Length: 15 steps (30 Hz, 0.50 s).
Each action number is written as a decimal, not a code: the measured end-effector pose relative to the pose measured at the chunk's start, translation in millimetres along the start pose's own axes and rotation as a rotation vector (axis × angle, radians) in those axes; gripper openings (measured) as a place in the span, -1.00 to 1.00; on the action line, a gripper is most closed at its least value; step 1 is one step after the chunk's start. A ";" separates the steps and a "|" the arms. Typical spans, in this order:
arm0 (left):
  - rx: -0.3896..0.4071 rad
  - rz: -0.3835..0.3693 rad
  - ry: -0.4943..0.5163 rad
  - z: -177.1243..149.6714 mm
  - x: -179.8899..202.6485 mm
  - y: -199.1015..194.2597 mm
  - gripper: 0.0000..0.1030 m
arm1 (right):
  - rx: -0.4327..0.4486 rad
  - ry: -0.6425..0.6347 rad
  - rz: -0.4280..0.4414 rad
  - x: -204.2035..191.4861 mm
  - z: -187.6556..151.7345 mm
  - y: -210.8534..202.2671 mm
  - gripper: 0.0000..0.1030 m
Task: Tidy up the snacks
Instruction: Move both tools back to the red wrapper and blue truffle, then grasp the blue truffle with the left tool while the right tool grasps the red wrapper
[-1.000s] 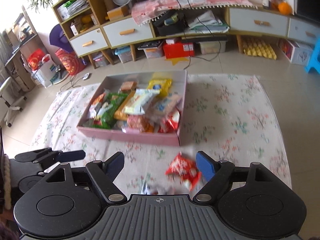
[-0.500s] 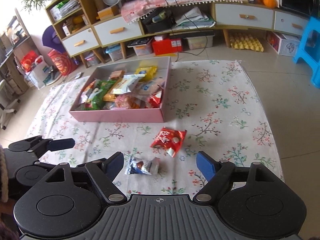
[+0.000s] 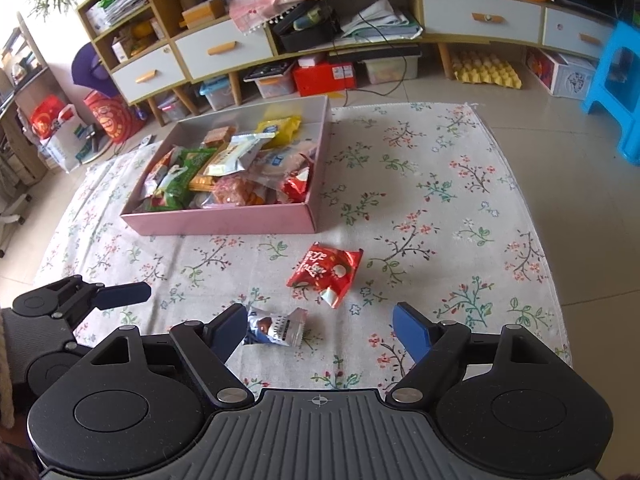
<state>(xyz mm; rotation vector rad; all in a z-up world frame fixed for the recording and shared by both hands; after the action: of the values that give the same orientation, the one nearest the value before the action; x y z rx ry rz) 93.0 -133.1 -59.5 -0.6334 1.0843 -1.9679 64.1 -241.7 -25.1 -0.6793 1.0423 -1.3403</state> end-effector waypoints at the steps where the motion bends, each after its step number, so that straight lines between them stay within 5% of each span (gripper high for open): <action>1: 0.014 -0.021 0.006 0.3 2.7 2.3 0.84 | 0.000 0.006 -0.003 1.2 0.3 0.5 0.59; 10: 0.044 -0.043 0.190 1.6 35.1 31.2 0.80 | -0.009 0.011 -0.013 3.8 0.5 5.3 0.59; 15: 0.059 -0.031 0.277 3.9 45.3 40.5 0.15 | -0.020 0.023 -0.014 6.3 0.7 9.6 0.59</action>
<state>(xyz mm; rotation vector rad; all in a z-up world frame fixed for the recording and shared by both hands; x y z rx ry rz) 86.2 -185.4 -89.9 -0.3538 1.1808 -2.1510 68.5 -246.5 -34.6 -0.6884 1.0728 -1.3540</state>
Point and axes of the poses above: each gripper's, at about its wrist camera, not at the fingertips, and y roughly the way its jaws point, x to its right, z to its top, the point moved 10 cm from there along y, roughly the way its jaws point, and after that the axes turned 10 degrees about -x, right-handed, at the moved point
